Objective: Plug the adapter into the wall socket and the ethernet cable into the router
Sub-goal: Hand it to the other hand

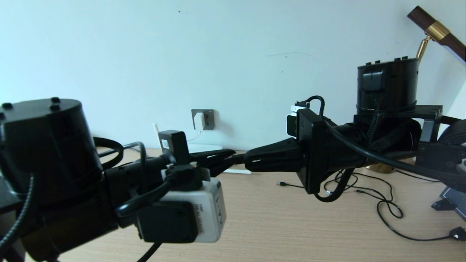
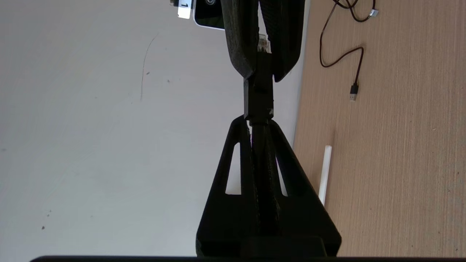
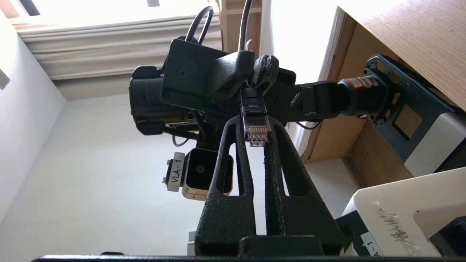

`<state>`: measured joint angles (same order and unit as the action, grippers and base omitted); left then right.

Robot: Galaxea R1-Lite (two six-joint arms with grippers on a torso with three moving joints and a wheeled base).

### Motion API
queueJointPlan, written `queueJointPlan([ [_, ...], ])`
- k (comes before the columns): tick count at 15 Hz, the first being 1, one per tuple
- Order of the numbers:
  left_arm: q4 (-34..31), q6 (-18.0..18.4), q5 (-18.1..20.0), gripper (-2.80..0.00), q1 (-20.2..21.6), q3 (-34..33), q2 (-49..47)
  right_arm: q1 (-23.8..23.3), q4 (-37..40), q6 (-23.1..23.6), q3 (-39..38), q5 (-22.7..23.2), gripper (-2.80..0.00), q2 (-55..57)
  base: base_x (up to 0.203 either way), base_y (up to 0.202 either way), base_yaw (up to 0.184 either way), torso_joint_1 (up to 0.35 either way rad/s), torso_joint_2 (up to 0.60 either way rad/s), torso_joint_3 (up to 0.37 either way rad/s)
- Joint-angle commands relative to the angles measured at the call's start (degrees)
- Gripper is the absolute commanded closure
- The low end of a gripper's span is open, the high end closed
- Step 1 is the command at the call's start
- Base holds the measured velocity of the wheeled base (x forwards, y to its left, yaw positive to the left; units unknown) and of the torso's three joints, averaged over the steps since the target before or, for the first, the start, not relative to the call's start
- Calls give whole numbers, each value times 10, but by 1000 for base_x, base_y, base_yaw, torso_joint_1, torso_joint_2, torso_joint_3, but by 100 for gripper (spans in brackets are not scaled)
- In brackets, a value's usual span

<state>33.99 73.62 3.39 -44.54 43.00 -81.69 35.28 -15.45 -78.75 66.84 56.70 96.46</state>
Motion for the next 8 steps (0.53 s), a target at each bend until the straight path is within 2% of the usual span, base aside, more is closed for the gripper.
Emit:
queueJointPlan([
  [1,4,4,0,0,0,0,-2,0,1,-4,-1,3,0,1,0,0,0,0,0,0],
  [8,4,3,1,0,-1,1,1,1,1,-4,-2,3,0,0,0,0,0,0,0,0],
])
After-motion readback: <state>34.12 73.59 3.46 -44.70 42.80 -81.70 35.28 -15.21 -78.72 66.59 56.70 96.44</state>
